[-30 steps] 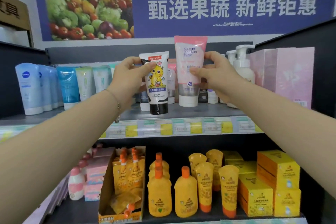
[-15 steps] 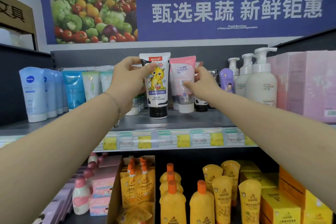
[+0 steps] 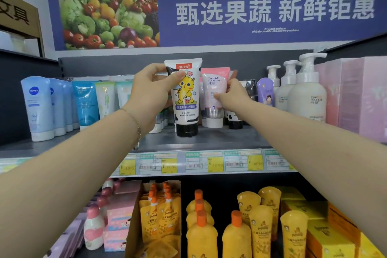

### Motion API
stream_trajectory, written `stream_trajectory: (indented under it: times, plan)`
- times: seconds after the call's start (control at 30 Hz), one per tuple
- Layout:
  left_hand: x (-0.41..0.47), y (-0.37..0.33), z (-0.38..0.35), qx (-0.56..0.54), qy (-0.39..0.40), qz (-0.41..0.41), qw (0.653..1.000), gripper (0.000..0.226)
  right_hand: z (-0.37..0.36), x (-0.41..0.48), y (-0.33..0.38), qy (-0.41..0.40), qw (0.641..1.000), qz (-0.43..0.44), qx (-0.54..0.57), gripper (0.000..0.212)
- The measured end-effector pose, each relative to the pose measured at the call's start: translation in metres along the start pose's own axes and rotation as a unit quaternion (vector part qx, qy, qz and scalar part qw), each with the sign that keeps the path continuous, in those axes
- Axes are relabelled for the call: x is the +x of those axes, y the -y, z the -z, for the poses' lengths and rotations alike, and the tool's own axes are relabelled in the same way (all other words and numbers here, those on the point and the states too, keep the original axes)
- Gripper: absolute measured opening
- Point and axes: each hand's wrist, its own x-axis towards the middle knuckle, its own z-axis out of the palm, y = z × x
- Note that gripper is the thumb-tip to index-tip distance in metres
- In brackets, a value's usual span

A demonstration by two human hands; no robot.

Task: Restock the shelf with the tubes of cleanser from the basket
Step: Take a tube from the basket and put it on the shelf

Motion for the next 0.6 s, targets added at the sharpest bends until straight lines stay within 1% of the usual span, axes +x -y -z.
stream_trajectory:
  times: [0.13,0.23,0.43,0.53,0.6]
  plan:
    - [-0.001,0.001,0.0,0.005,0.001,0.002,1.0,0.024,-0.007,0.004,-0.007,0.013,1.0,-0.02,-0.014,0.043]
    - [0.0,0.0,-0.001,0.004,0.002,0.003,1.0,0.023,-0.012,0.007,-0.014,0.02,0.998,-0.044,-0.026,0.038]
    - [0.0,0.0,-0.002,0.003,0.003,0.0,1.0,0.025,-0.008,0.007,-0.014,0.04,0.997,-0.045,-0.044,0.035]
    - [0.0,0.001,-0.003,0.003,0.002,0.0,1.0,0.024,-0.002,0.004,-0.011,0.05,0.994,-0.042,-0.09,0.026]
    - [0.0,0.002,-0.003,0.002,0.001,0.0,1.0,0.022,0.0,0.004,-0.012,0.069,0.99,-0.047,-0.118,0.026]
